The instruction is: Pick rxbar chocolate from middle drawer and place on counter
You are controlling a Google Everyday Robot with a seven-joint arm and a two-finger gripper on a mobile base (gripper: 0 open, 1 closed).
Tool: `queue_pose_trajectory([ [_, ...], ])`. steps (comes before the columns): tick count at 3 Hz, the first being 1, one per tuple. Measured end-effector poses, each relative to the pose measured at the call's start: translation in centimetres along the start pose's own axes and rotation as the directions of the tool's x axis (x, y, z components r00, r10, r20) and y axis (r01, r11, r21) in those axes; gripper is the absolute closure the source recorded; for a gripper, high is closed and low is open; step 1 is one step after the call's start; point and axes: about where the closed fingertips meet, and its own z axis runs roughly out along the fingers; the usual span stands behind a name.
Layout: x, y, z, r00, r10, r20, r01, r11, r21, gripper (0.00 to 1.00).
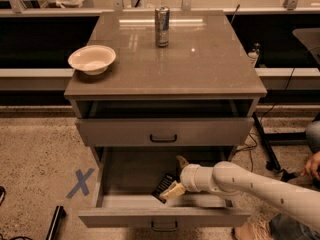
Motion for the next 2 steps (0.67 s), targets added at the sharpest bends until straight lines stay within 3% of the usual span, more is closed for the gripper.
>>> queue_pose_trajectory([
  [2,2.4,-0.9,1.2,0.999,0.021,-0.033,-0.019,0.9984,0.053,0.00],
])
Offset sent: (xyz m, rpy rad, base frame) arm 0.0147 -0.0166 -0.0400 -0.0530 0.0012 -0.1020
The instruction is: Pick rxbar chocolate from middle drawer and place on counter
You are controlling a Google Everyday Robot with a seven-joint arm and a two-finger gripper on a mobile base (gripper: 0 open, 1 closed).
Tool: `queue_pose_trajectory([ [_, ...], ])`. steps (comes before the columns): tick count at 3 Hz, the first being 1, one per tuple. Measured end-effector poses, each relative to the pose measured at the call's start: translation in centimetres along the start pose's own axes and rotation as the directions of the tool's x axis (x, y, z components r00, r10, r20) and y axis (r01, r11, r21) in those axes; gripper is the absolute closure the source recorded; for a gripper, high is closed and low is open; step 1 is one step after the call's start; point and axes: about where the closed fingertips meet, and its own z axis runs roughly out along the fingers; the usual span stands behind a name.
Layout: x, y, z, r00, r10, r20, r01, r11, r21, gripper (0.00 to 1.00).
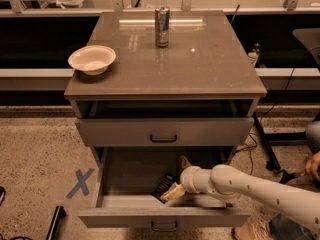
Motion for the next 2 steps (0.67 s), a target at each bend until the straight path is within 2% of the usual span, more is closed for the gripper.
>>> queue_pose_trajectory([
  [2,2.17,0.07,1.98,0.999,0.045,-0.010,-0.045,0.9981,0.043,0.01],
])
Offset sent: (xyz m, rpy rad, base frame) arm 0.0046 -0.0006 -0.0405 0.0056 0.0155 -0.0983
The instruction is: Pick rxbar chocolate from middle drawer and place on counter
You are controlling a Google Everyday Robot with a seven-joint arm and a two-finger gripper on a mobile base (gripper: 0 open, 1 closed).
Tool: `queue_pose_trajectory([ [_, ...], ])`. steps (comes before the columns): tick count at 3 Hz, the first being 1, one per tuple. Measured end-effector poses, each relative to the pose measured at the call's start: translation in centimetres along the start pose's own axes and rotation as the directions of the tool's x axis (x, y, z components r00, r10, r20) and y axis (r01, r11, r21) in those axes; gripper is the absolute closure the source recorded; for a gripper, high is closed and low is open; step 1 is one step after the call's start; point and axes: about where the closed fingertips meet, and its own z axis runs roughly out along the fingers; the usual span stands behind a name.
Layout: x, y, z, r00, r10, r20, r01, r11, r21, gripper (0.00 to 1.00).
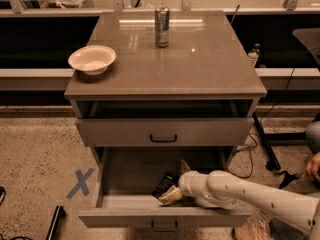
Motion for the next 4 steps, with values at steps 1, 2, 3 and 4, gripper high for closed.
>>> queue_pose_trajectory([
  [1,0.50,0.21,0.83,1.000,0.004,-0.012,-0.004,1.0000,0.002,0.20],
  [2,0.88,0.23,1.21,1.000,0.012,-0.018,-0.012,0.9999,0.006,0.43],
  [3,1.03,0.23,1.29,1.000,0.010,-0.026,-0.009,0.9999,0.012,0.67],
  [4,0.92,0.25,1.19,1.000,0.006,-0.027,-0.006,0.9999,0.015,0.90],
])
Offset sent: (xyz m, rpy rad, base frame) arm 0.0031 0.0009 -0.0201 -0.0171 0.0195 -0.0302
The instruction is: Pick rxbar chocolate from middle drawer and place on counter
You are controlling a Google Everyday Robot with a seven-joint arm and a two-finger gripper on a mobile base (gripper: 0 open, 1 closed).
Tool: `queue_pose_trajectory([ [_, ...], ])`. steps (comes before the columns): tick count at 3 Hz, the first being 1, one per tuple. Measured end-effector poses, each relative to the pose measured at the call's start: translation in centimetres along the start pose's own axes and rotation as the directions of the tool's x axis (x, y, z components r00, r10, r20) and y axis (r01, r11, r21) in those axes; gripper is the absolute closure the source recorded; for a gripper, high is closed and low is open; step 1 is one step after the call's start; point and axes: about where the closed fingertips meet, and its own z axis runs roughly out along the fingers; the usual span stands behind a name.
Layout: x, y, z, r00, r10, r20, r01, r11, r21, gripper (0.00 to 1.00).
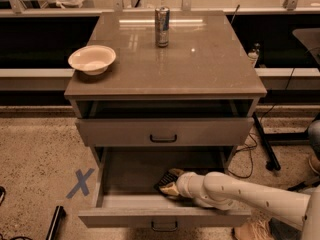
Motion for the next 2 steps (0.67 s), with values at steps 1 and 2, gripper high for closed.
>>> queue_pose_trajectory([
  [1,-0.7,0.1,-0.2,1.000,-0.012,0.018,0.012,0.9998,-0.017,1.00],
  [2,-2.4,-0.1,-1.3,0.996,-0.028,0.090,0.032,0.9984,-0.046,1.00],
])
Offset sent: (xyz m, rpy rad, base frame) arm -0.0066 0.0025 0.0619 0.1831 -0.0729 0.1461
